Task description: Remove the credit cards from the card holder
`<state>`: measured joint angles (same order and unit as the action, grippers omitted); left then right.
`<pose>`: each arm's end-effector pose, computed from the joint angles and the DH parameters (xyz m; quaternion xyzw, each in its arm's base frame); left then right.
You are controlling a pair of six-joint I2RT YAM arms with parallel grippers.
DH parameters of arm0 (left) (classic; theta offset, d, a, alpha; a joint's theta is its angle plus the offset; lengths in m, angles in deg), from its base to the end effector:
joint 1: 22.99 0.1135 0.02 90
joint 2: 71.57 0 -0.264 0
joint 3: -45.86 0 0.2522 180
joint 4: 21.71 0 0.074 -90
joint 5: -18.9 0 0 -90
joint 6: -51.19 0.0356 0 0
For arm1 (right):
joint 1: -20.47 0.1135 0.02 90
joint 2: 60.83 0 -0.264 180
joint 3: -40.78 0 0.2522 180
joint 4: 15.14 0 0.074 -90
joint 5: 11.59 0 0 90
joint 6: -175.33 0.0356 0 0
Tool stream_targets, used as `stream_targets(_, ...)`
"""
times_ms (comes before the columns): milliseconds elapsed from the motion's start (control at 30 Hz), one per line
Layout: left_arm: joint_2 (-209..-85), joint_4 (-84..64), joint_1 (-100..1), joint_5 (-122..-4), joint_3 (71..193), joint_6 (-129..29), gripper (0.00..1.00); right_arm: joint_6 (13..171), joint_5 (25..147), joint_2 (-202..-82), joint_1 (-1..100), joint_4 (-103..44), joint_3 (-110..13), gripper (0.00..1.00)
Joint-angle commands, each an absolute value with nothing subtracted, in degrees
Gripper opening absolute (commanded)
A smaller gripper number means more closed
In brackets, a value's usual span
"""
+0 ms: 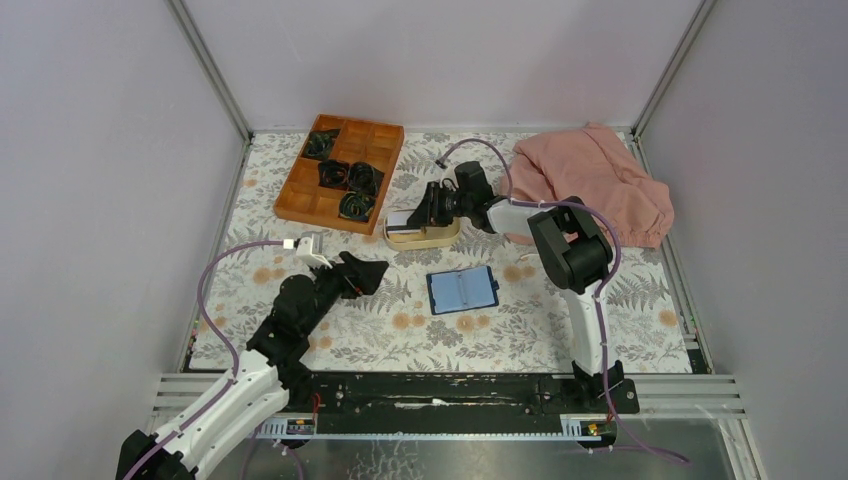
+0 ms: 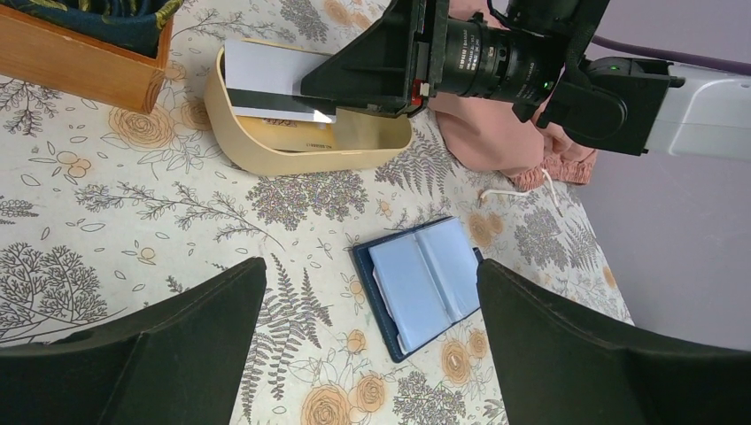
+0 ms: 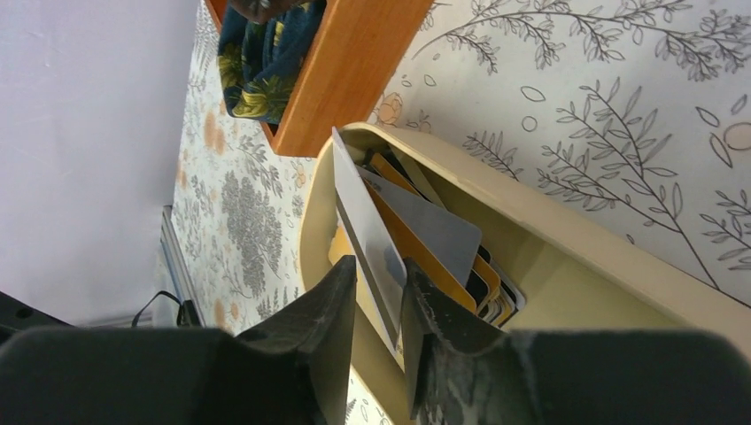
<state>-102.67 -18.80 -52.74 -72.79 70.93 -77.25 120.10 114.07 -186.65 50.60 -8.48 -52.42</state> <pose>0.1334 -0.0750 0.2063 -0.0671 0.7571 -0.3550 0.5444 0.4043 0.2586 0.1466 -0.1295 0.8130 0.4899 0.2866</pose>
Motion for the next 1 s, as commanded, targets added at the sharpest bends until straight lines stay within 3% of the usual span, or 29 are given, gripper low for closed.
stream_targets(0,-102.24,-21.83,-52.4,-72.22,70.32,-76.17,0.96,116.79,111.54,-181.63,51.19,-10.72,-52.19,0.33)
stream_targets(533,-102.68,-24.1,-52.3,-69.95,69.46,-76.69,0.97,111.73,100.56,-176.1,51.14,-17.01,-48.14,0.33)
stream_targets(667,-102.78,-23.81,-52.38,-69.79,69.64,-76.52,0.97,111.94,98.88,-177.71,51.57,-17.74,-48.67,0.21)
stream_targets(767,-102.95,-23.79,-52.34,-69.8,69.64,-76.41,0.97,110.83,93.86,-178.67,52.27,-21.64,-50.27,0.02)
stream_targets(967,-103.28,-24.2,-52.33,-69.64,69.34,-76.69,0.97,108.47,84.49,-180.54,53.62,-27.52,-52.87,0.0)
